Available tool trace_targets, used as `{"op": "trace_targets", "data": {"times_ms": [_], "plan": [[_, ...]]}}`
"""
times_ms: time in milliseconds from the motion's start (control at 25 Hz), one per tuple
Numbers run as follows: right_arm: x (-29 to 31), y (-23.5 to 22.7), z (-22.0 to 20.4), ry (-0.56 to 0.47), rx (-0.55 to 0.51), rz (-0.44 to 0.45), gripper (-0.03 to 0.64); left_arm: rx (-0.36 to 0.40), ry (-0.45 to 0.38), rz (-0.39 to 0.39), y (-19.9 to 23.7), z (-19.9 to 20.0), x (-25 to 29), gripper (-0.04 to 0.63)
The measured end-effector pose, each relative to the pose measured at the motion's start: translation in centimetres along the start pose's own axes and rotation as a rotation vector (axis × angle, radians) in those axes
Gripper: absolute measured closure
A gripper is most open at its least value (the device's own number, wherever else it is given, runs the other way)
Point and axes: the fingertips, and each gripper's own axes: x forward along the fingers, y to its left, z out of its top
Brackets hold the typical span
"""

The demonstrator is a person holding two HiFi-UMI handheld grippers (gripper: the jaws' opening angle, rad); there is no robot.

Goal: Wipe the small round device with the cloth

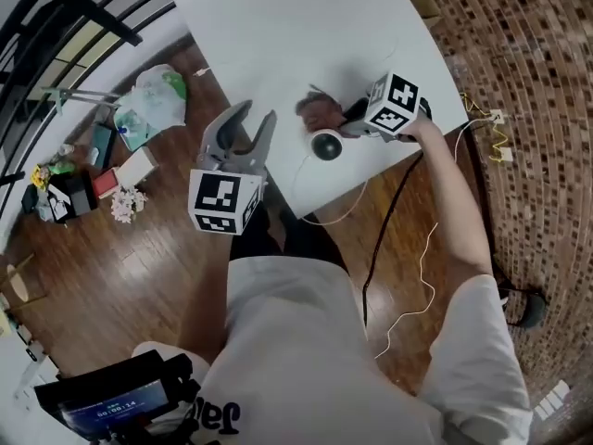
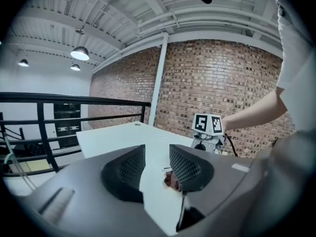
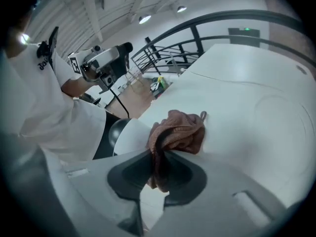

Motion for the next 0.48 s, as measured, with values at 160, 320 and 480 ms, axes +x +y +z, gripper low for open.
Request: {"op": "trace_targets", "data": {"times_ms": [160,320,480], "plan": [[0.5,1.3,-2.7,-0.216,0.139,-0.156,0.571,0.033,-0.01,-0.088,-3.2,1.7,2.1,0.424],[1.5,3.5,-4.6,-0.42,0.298,-0.346,0.572,0.11,-0.051,-0.151,-5.7,4.5,3.4,0.424],[3.6,6.4,-4.9,-0.496,0.404,-0.425,0.572,0.133,-0.062,-0.174,-6.3,5.4,3.5,0.425]]}}
